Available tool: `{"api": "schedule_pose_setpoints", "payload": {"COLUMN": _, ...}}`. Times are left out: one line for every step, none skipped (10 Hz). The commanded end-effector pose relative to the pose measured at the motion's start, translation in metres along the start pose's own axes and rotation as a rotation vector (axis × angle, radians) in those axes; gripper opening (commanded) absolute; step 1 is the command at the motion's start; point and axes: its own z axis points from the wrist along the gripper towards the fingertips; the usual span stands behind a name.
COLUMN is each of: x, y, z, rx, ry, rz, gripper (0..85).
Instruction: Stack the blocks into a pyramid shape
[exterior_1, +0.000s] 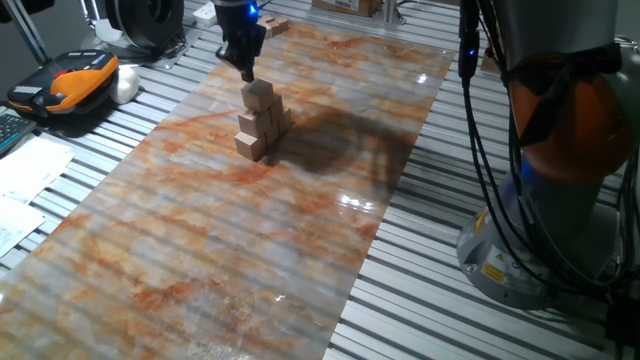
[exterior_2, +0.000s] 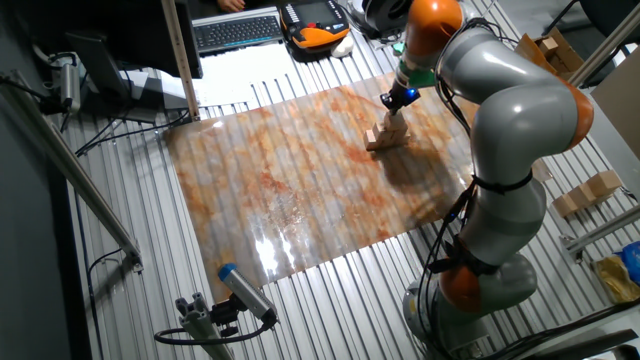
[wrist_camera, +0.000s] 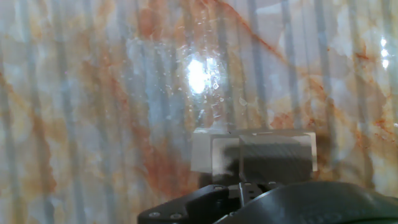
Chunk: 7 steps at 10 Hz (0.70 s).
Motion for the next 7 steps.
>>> {"api": "schedule_pose_setpoints", "payload": {"x": 0.0, "y": 0.005, "z": 0.002, "rx": -0.002, "ry": -0.006, "rz": 0.007, "gripper": 0.0}}
{"api": "schedule_pose_setpoints", "payload": {"x": -0.001, "y": 0.012, "z": 0.005, "rx": 0.0, "ry": -0.018, "rz": 0.018, "gripper": 0.0}}
{"api": "schedule_pose_setpoints", "payload": {"x": -0.001, "y": 0.021, "z": 0.006, "rx": -0.001, "ry": -0.022, "rz": 0.033, "gripper": 0.0}}
{"api": "schedule_pose_setpoints", "payload": {"x": -0.001, "y": 0.027, "z": 0.003, "rx": -0.018, "ry": -0.016, "rz": 0.039, "gripper": 0.0}}
{"api": "schedule_pose_setpoints", "payload": {"x": -0.001, "y": 0.032, "z": 0.001, "rx": -0.032, "ry": -0.01, "rz": 0.045, "gripper": 0.0}}
{"api": "schedule_pose_setpoints", "payload": {"x": -0.001, "y": 0.036, "z": 0.0, "rx": -0.035, "ry": -0.011, "rz": 0.05, "gripper": 0.0}}
{"api": "schedule_pose_setpoints", "payload": {"x": -0.001, "y": 0.039, "z": 0.0, "rx": -0.037, "ry": -0.017, "rz": 0.051, "gripper": 0.0}}
